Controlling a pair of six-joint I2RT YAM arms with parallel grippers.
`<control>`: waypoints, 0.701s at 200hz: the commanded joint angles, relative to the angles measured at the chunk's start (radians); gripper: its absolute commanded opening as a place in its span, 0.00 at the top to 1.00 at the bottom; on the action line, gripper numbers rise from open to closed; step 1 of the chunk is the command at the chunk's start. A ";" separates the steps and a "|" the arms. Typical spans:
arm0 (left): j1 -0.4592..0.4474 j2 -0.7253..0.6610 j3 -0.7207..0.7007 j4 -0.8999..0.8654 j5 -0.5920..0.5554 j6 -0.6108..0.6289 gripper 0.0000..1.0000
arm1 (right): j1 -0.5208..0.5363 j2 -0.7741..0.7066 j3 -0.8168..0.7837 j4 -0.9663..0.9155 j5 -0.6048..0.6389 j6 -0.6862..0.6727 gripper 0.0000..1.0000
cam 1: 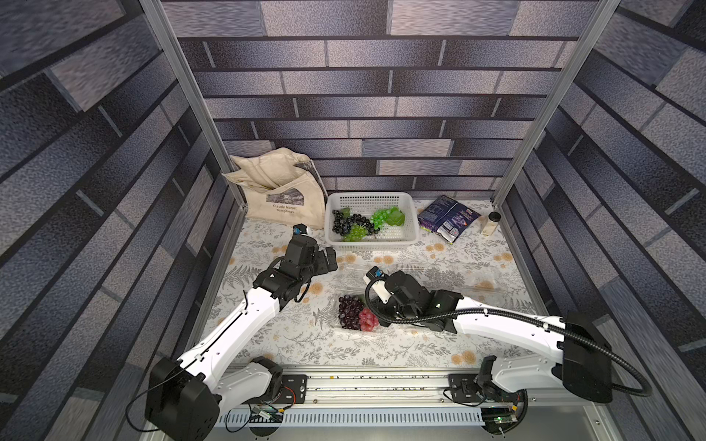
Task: Pack grapes into containers
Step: Place the grape into the packing box.
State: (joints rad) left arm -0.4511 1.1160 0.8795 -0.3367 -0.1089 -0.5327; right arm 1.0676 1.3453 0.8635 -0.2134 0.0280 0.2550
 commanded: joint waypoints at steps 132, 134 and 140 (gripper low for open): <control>-0.011 -0.003 -0.031 -0.006 0.009 -0.005 0.00 | 0.011 0.224 0.118 -0.036 0.125 0.014 0.84; -0.011 -0.002 -0.031 -0.008 0.009 -0.005 0.00 | 0.011 0.223 0.118 -0.038 0.127 0.014 0.83; -0.011 -0.001 -0.030 -0.006 0.009 -0.005 0.00 | 0.011 0.210 0.120 -0.053 0.144 0.009 0.75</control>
State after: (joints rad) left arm -0.4568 1.1160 0.8600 -0.3367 -0.1051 -0.5327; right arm 1.0676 1.5742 0.9478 -0.2115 0.1120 0.2661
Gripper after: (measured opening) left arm 0.999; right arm 0.163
